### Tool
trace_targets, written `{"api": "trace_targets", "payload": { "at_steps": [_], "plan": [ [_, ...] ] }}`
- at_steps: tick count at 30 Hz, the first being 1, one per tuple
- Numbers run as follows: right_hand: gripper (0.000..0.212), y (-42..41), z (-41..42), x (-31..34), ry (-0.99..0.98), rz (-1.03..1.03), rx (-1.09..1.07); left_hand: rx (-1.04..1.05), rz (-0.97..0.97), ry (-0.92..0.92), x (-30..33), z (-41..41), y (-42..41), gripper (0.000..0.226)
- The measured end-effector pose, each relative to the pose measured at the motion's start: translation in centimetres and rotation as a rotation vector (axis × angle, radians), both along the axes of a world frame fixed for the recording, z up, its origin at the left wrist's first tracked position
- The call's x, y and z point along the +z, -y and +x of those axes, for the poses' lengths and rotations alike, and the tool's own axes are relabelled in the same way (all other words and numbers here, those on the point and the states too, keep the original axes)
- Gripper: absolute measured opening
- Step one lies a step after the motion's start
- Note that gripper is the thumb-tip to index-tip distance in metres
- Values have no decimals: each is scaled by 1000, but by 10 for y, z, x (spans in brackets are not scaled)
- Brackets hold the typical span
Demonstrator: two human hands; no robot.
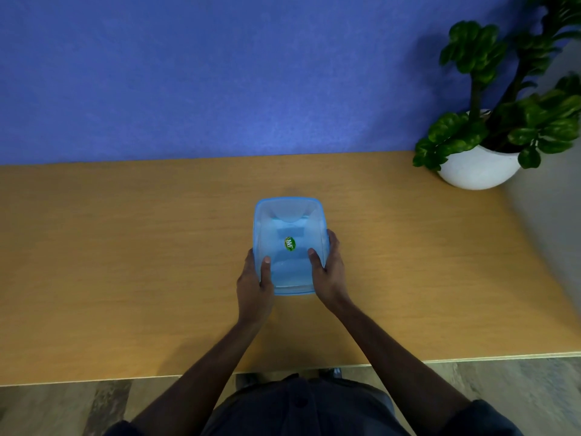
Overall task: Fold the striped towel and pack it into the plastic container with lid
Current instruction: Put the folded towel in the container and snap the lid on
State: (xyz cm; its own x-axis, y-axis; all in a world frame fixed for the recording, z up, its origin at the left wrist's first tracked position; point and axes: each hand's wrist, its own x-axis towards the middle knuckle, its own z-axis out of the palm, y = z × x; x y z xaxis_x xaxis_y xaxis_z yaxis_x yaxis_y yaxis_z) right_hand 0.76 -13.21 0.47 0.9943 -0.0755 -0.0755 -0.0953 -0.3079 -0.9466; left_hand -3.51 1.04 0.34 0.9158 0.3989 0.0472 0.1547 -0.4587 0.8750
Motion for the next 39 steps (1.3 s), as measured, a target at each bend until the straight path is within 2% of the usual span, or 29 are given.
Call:
{"api": "trace_targets", "payload": {
  "at_steps": [7, 13, 20, 25, 30, 34, 39],
  "plan": [
    [68, 0, 6, 5, 5, -78, -14, 79, -197, -61, 1, 22, -8, 41],
    [65, 1, 9, 4, 21, -83, -32, 43, -160, -92, 9, 65, -19, 33],
    [65, 4, 10, 1, 29, -57, 3, -39, -154, -117, 4, 112, -40, 49],
    [59, 9, 17, -1, 19, -25, 13, -14, -175, -99, 3, 132, -44, 29],
    [59, 10, 40, 0, -35, -21, 2, 11, -155, -55, 1, 132, -42, 28],
    [52, 2, 63, 1, -84, -3, -16, 16, -176, -48, 2, 131, -41, 29],
    [32, -3, 96, 6, -51, 31, -27, 17, -194, -29, -4, 133, -42, 33]
  ]
}}
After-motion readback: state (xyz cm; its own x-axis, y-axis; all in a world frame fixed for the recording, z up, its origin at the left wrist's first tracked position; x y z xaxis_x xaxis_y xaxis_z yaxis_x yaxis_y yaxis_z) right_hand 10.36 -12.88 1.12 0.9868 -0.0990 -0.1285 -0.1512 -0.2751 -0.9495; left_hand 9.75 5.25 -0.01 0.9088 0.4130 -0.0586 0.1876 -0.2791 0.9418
